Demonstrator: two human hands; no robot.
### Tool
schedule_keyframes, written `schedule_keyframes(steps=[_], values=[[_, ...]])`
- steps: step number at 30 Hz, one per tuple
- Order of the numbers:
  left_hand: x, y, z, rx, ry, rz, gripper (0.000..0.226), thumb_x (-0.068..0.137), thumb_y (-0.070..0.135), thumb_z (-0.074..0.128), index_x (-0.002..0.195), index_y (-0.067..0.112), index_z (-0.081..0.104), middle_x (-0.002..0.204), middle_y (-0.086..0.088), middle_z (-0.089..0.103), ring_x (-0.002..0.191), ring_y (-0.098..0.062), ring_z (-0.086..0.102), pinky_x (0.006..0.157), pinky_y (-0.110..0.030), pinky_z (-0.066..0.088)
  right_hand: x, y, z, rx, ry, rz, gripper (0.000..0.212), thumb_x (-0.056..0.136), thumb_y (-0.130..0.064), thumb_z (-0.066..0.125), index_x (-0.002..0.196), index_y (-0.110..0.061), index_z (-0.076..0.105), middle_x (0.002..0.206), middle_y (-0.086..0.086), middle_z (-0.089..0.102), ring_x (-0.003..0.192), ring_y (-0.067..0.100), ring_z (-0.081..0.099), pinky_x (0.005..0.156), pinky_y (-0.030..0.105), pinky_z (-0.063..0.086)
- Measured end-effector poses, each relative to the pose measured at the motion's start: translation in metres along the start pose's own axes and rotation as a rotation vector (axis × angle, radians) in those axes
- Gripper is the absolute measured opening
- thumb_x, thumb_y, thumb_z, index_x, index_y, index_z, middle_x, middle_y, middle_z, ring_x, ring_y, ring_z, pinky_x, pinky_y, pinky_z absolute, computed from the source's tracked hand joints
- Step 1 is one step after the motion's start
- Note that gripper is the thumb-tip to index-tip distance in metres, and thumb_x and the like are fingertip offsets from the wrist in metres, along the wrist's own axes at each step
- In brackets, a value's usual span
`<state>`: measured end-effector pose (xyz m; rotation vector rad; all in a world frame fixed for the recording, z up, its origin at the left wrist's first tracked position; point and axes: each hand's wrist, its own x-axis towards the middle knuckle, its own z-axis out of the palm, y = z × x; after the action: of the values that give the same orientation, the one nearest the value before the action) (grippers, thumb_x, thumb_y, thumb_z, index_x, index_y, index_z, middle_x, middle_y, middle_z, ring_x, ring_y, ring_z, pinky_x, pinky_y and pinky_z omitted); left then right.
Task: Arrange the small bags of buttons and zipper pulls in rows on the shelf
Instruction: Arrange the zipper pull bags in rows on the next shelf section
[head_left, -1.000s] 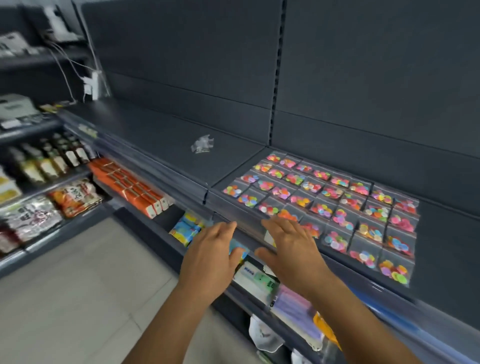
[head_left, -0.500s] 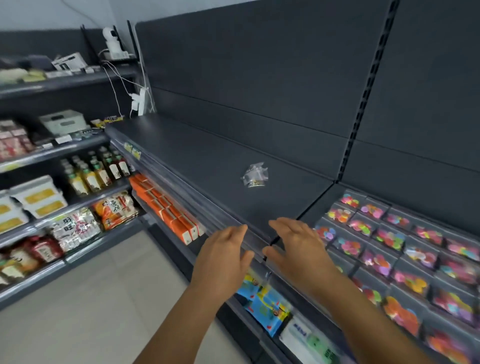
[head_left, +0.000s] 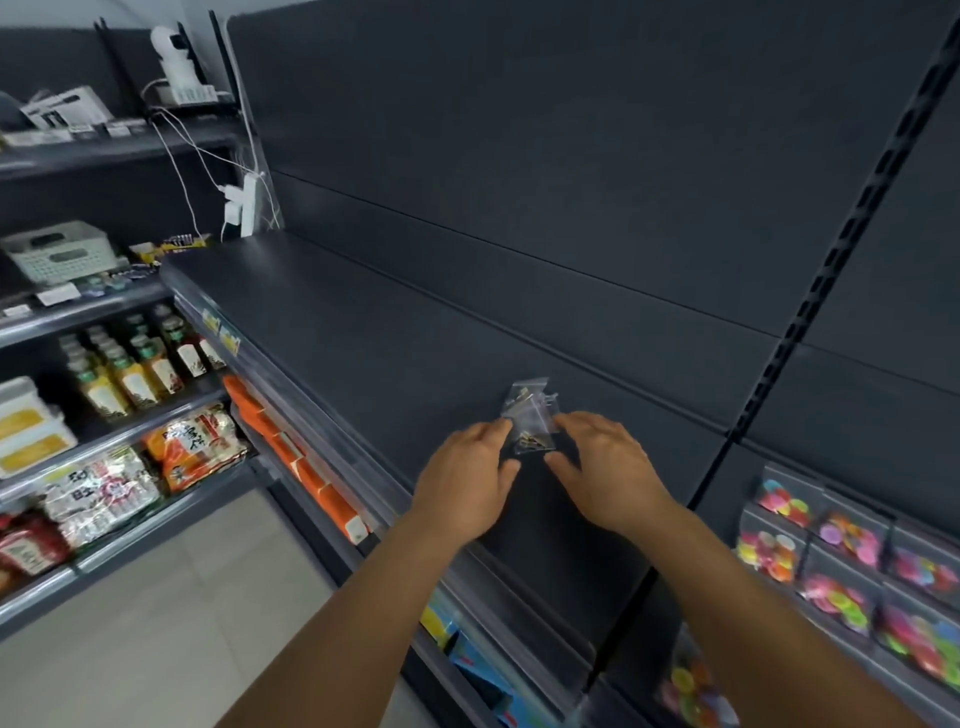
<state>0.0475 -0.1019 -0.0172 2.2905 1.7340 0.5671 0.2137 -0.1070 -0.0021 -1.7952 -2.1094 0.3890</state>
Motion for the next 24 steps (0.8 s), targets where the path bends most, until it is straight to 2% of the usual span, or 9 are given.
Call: schedule_keyframes(steps=[4, 9, 12, 15, 17, 20, 24], values=[[0.038, -0.007, 0.009, -0.029, -0.030, 0.014, 0.048, 0.097, 0.031, 0.047, 0.142, 0.018, 0.036, 0.137, -0.004, 0.049, 0.124, -0.023, 0.044, 0.097, -0.036, 0.040, 0.025, 0.005, 0.007, 0.045, -0.016, 0.082, 0.045, 0.094, -0.034, 0.050, 0.136, -0.022, 0.043, 0.140, 0.002, 0.046, 0.130, 0.024, 0.039, 0.108, 0.039, 0.033], [0.071, -0.014, 0.018, -0.076, -0.067, 0.043, 0.050, 0.092, 0.030, 0.055, 0.139, 0.020, 0.041, 0.129, -0.004, 0.053, 0.119, -0.024, 0.044, 0.091, -0.035, 0.042, 0.047, 0.006, 0.017, 0.085, -0.029, 0.154, 0.028, 0.092, -0.032, 0.051, 0.117, -0.018, 0.056, 0.119, 0.003, 0.058, 0.113, 0.026, 0.051, 0.096, 0.042, 0.043], [0.085, -0.025, 0.017, -0.139, -0.087, 0.015, 0.047, 0.085, 0.035, 0.064, 0.128, 0.020, 0.052, 0.109, -0.005, 0.054, 0.110, -0.024, 0.046, 0.083, -0.035, 0.045, 0.059, 0.004, 0.023, 0.133, 0.033, 0.196, 0.023, 0.091, -0.027, 0.052, 0.110, -0.016, 0.060, 0.112, 0.006, 0.062, 0.108, 0.028, 0.053, 0.089, 0.038, 0.046], [0.093, -0.040, 0.014, -0.201, -0.141, -0.034, 0.033, 0.078, 0.034, 0.070, 0.109, 0.023, 0.062, 0.097, 0.002, 0.049, 0.103, -0.022, 0.049, 0.085, -0.036, 0.047, 0.077, -0.001, 0.027, 0.141, 0.095, 0.286, 0.014, 0.091, -0.028, 0.049, 0.096, -0.017, 0.056, 0.111, 0.011, 0.061, 0.109, 0.032, 0.051, 0.085, 0.031, 0.040], [0.097, -0.049, 0.012, -0.262, -0.141, -0.060, 0.017, 0.075, 0.031, 0.073, 0.089, 0.029, 0.062, 0.093, 0.005, 0.047, 0.098, -0.019, 0.052, 0.083, -0.033, 0.048, 0.091, -0.006, 0.031, 0.128, 0.113, 0.344, 0.021, 0.092, -0.029, 0.047, 0.102, -0.014, 0.057, 0.114, 0.013, 0.059, 0.111, 0.032, 0.049, 0.090, 0.031, 0.035], [0.101, -0.060, 0.008, -0.328, -0.145, -0.082, 0.020, 0.075, 0.027, 0.073, 0.070, 0.032, 0.054, 0.090, 0.007, 0.053, 0.088, -0.013, 0.055, 0.076, -0.028, 0.048, 0.105, -0.010, 0.038, 0.116, 0.102, 0.439, 0.029, 0.091, -0.033, 0.046, 0.107, -0.012, 0.058, 0.116, 0.012, 0.055, 0.111, 0.030, 0.044, 0.089, 0.031, 0.035], [0.109, -0.075, 0.000, -0.489, -0.173, -0.108, 0.018, 0.077, 0.017, 0.069, 0.075, 0.028, 0.054, 0.077, 0.010, 0.062, 0.070, -0.007, 0.059, 0.055, -0.012, 0.043, 0.118, -0.015, 0.042, 0.118, 0.087, 0.570, 0.040, 0.084, -0.042, 0.055, 0.117, -0.019, 0.060, 0.119, 0.008, 0.053, 0.116, 0.029, 0.041, 0.091, 0.035, 0.041]])
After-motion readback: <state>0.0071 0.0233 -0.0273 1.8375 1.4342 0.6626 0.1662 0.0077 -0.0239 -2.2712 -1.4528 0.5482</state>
